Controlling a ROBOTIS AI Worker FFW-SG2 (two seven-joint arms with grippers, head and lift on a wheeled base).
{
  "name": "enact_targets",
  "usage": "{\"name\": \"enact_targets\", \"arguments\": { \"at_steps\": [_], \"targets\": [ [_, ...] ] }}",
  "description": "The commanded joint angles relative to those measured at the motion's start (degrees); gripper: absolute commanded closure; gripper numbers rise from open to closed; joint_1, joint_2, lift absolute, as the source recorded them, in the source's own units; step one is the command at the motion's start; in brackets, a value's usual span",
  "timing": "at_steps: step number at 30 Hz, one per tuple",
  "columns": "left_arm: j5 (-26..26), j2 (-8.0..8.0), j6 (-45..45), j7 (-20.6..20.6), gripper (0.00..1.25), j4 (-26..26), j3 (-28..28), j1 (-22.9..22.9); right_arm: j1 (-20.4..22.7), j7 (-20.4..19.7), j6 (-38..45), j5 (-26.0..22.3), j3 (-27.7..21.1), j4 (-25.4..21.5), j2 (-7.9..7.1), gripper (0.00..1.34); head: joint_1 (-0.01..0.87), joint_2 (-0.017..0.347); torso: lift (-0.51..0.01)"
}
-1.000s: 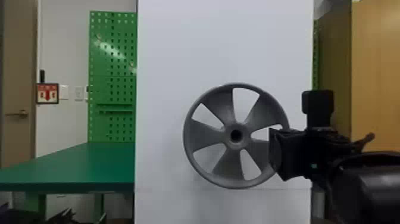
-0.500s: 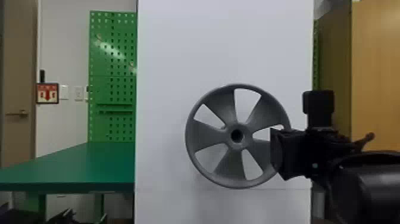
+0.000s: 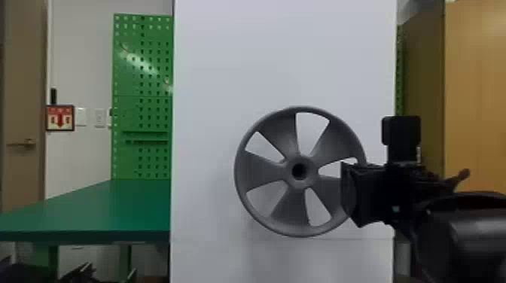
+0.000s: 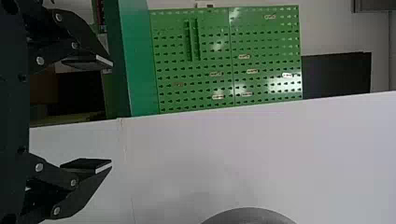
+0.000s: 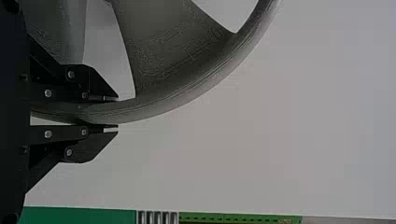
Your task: Hold the wheel and insert it
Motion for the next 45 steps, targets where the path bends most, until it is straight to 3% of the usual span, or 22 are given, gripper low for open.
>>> {"name": "enact_targets", "arguments": {
  "at_steps": [1,45],
  "targets": [
    [-0.13,0.00,0.00,0.00,0.50,0.02,0.01,-0.03,-0.13,0.00,-0.06,0.16,0.32,0.25,0.00,1.19,0.000,0.002,-0.498],
    [-0.13,0.00,-0.35,0.00,0.50,0.10,-0.61,-0.21,-1.54,0.00,-2.88,1.30,0.15,4.29,0.00,1.19,0.000,0.002,-0.498]
  ]
}}
